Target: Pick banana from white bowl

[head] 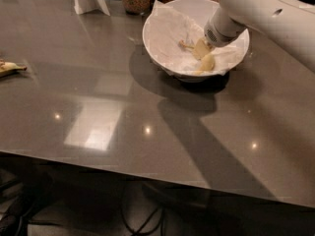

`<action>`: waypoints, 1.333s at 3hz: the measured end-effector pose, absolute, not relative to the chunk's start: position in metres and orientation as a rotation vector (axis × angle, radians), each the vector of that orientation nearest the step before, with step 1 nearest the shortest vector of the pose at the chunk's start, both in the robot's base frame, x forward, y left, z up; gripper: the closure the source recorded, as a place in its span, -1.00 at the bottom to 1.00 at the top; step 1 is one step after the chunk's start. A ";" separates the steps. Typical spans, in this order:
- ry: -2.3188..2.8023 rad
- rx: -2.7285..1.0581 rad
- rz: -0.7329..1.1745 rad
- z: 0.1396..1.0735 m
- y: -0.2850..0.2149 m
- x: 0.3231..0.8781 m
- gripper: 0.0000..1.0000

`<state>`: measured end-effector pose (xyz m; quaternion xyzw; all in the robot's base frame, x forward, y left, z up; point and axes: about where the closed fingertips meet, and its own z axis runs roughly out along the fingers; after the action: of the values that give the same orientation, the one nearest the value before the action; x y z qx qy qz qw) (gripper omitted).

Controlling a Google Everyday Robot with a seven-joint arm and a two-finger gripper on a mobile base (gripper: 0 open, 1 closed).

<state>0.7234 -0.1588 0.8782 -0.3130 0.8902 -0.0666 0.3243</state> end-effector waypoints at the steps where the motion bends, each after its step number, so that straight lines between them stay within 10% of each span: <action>1: 2.367 -0.813 -0.175 0.867 -0.158 0.725 -0.10; 4: 2.436 -0.803 -0.171 0.843 -0.158 0.724 0.12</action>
Offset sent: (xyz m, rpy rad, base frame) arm -0.0003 0.0027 -0.0307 -0.0050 0.0852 -0.0339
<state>0.7243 -0.1580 0.8435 -0.2996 0.9093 -0.0638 0.2815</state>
